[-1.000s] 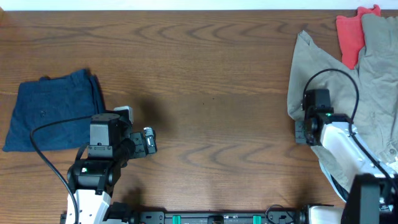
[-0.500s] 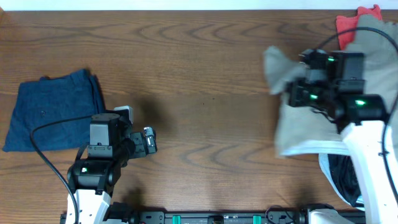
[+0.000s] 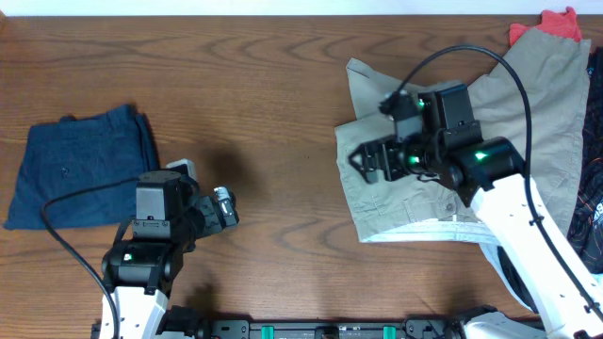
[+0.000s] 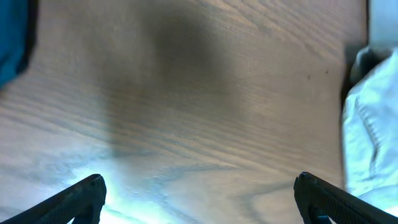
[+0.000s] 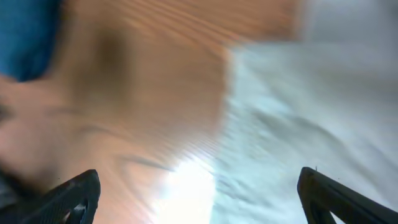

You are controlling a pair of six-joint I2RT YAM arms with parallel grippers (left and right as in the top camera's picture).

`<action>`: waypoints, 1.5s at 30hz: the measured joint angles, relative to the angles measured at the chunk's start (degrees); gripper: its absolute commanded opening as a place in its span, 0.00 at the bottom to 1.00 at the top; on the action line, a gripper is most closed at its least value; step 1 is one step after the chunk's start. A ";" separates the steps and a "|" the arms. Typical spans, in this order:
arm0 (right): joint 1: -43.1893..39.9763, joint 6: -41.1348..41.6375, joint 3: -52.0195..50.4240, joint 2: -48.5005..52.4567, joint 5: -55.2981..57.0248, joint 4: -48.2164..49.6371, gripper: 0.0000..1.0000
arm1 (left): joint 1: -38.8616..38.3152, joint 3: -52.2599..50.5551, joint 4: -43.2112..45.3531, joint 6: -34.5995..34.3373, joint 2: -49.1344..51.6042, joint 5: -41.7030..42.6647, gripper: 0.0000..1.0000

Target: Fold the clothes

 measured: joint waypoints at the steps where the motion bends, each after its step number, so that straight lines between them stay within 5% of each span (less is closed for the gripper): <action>1: -1.01 -0.02 -0.02 0.04 2.45 -1.92 0.99 | 0.00 0.00 0.35 -1.42 0.02 0.85 0.98; 12: -12.57 0.79 -0.24 0.11 16.20 -13.88 0.99 | -11.19 0.00 9.09 -10.36 11.78 10.99 0.98; 21: -19.82 1.75 -0.44 0.11 17.44 -17.97 0.99 | -29.05 0.04 31.87 -22.82 30.69 13.77 1.00; 29: -21.97 1.75 -0.48 0.11 18.08 -18.62 0.99 | -40.72 0.13 51.74 -35.47 45.53 14.56 0.88; 32: -22.12 1.75 -0.48 0.11 18.27 -18.64 0.99 | -43.78 0.22 58.34 -38.64 48.92 14.71 0.79; 35: -22.12 1.75 -0.48 0.11 18.29 -18.64 0.99 | -46.03 0.22 63.32 -41.55 51.71 14.56 0.57; 39: -22.12 1.75 -0.48 0.11 18.56 -18.71 0.99 | -47.15 0.20 64.54 -42.86 53.79 13.94 0.06; 45: -22.12 1.75 -0.48 0.11 19.41 -18.69 0.99 | -45.88 0.31 60.13 -39.78 53.90 13.00 0.06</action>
